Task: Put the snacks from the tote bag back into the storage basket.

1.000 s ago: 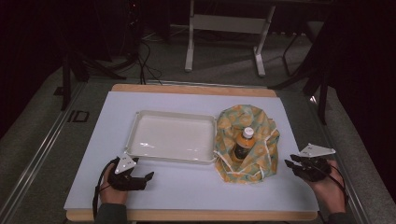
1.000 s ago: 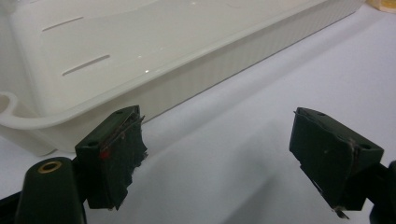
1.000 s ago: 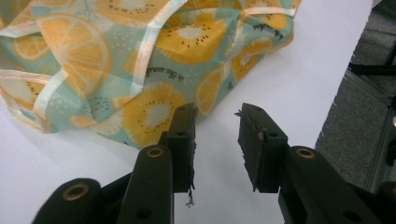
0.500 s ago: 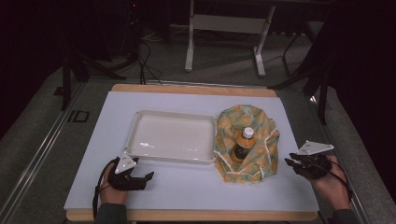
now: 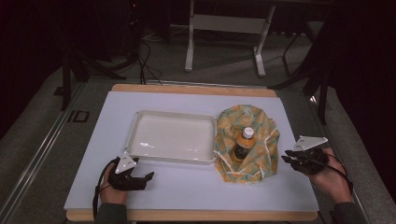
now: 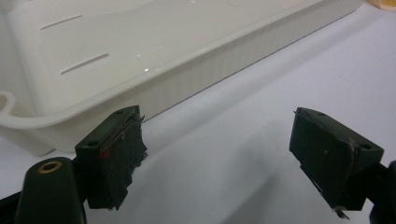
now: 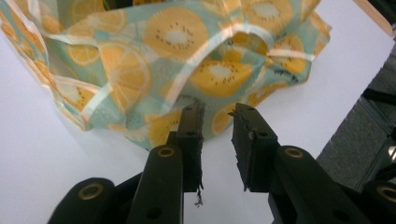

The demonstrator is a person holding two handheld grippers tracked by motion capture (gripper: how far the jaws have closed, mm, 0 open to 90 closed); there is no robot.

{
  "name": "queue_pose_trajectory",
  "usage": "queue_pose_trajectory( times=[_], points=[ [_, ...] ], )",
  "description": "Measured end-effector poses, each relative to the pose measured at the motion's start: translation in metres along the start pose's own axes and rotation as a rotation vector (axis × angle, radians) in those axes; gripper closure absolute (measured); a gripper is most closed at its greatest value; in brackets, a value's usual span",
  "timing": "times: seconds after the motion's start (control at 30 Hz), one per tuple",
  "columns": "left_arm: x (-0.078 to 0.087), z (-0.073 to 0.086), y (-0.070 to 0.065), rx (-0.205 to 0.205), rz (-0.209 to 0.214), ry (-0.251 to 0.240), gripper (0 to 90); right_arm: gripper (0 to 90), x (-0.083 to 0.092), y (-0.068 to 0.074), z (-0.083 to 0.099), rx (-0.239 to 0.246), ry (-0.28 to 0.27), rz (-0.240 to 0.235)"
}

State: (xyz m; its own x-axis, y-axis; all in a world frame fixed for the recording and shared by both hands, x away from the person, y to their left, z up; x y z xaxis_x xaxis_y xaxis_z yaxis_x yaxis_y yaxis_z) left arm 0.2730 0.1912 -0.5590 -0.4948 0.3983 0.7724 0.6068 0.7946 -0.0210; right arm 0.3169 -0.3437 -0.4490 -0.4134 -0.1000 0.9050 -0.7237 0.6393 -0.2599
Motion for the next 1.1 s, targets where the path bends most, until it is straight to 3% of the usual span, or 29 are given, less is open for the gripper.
queue_pose_trajectory(
  times=[0.57, 1.1],
  points=[
    [0.000, 0.000, 0.000, -0.001, -0.002, 0.001, 17.9, 78.2, 0.008, 0.004, -0.033, 0.103, 0.011, -0.002],
    [0.000, 0.000, -0.001, -0.004, -0.005, -0.004, 17.9, 76.9, 0.011, 0.006, -0.058, 0.144, 0.013, -0.004]
  ],
)
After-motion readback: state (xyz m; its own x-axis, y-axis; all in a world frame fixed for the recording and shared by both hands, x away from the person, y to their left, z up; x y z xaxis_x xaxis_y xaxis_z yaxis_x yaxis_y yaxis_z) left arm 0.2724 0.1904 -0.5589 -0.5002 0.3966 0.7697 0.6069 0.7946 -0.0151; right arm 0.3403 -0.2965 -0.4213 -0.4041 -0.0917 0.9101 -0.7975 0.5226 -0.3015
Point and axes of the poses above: each handheld gripper's, and its own axes: x roughly backward along the jaws, z roughly out of its underside, y roughly to its left, the point moved 3 cm from there along -x, roughly forward along the jaws, and after that the axes turned 13 degrees about y, right-handed, at the moved point
